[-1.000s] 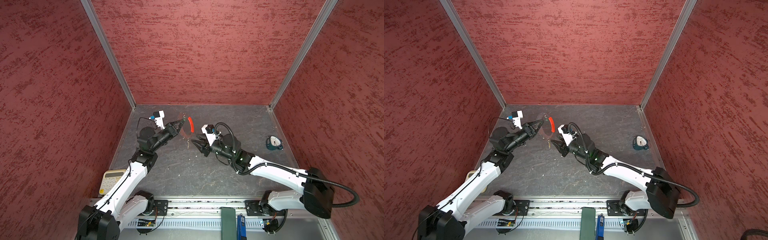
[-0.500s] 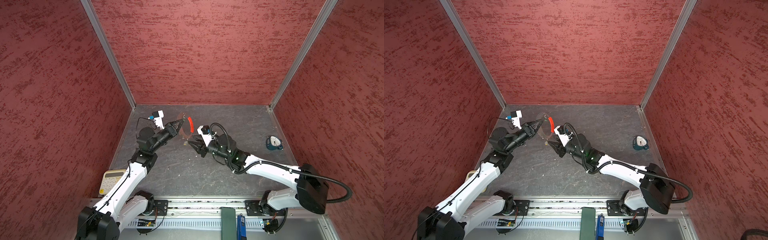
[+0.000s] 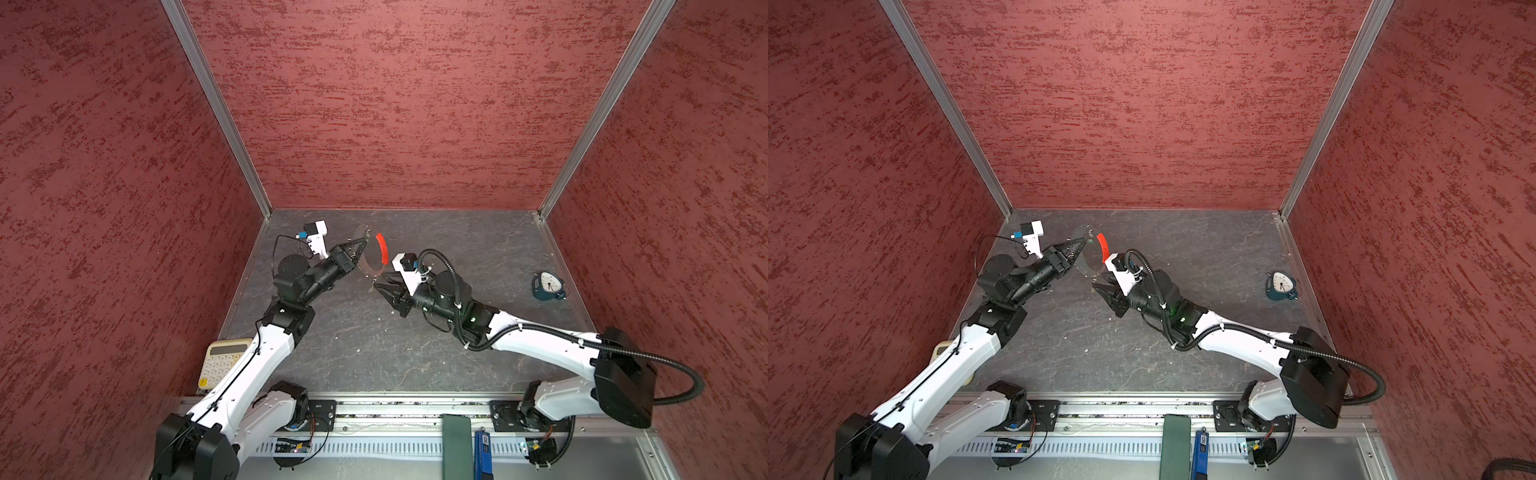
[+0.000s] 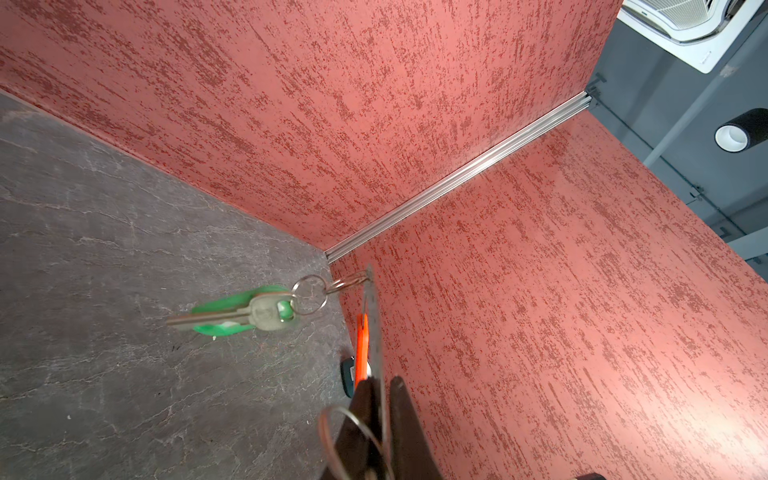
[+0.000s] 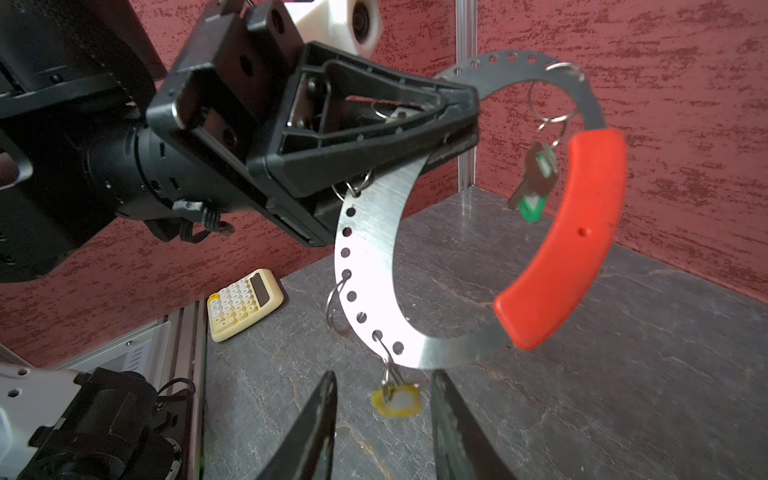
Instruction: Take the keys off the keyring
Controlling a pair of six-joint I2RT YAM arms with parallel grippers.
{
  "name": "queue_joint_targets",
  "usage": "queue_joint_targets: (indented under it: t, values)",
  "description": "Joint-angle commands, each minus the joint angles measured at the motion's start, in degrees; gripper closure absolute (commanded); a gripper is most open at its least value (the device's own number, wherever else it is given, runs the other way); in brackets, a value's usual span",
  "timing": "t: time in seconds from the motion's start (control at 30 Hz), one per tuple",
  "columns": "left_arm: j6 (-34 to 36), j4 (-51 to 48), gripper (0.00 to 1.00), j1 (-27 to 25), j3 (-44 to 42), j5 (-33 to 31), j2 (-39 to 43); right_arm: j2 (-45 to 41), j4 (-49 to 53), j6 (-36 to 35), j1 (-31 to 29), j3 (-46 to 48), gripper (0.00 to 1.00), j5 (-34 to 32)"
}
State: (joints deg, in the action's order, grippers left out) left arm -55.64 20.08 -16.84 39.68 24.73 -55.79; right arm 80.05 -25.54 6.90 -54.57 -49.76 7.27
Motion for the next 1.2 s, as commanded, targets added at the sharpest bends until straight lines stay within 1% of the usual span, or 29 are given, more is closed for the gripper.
queue_joint_targets:
  t: [0.0, 0.37, 0.63, 0.7, 0.93, 1.17]
  values:
    - [1.13, 0.66, 0.88, -0.33, -0.13, -0.47, 1.09, -0.15, -2.55, -1.1, -0.37, -1.39, 0.67, -1.2]
    - [1.05, 1.03, 0.88, -0.56, -0.13, -0.3, 0.76, 0.54, -2.42, -1.27, -0.37, -2.24, 0.78, -1.38]
    - [0.93, 0.93, 0.88, -0.56, -0.48, -0.73, 0.82, 0.33, -2.09, -1.7, -0.37, -2.24, 0.93, -2.7]
    - [0.79, 0.7, 0.88, -0.55, -0.56, -0.91, 0.83, -0.05, -1.99, -1.71, -0.37, -2.03, 1.0, -2.83]
    - [0.8, 0.31, 0.88, -0.62, -0.74, -1.62, 0.45, -2.23, -1.63, -2.03, -0.54, -0.8, 1.0, -3.57]
    - [0.43, -0.48, 0.88, -0.63, -0.71, -2.18, -0.36, -4.16, -0.29, -2.5, -0.63, -1.55, 1.0, -4.69]
